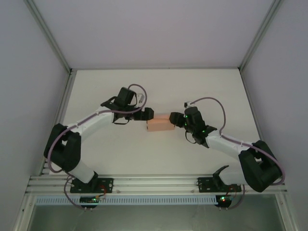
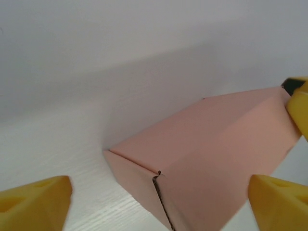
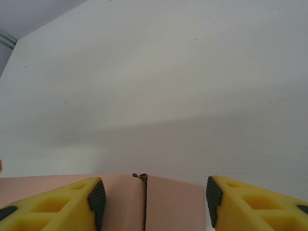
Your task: Assemble paper box
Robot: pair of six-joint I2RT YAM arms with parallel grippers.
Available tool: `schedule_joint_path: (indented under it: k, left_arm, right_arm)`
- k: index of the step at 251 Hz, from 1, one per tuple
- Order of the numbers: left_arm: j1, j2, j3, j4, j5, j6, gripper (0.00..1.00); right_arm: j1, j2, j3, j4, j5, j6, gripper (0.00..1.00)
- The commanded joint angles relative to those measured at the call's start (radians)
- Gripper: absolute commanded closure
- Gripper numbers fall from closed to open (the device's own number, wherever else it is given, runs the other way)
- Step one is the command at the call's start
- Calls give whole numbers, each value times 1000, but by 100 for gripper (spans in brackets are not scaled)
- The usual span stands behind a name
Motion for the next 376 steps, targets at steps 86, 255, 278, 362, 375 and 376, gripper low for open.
schedule_joint_path:
  k: [86,255,278,362,375,376]
  left_arm:
    - [84,26,-324,341,214,-185,57]
    - [81,13,-274,272,157,-146,77]
    - [74,-16,-175,186,103,-97,30]
    - [74,-116,78,-11,-168,58,0]
    - [80,-137,79,-39,-237,72,0]
    - [80,-139,78,-41,-242,71,0]
  right_arm:
    - [-51,74,-174,-34,-135,16,52]
    - [-83,43,-149,67,-290,-69,94]
    - [-85,-12,-21,-82,-265,-165,67]
    - [-124,-1,364,-346,-522,-544,1]
    - [-114,34,433,-465,-612,-784,1]
    - [-112,37,438,-476,-616,-800,1]
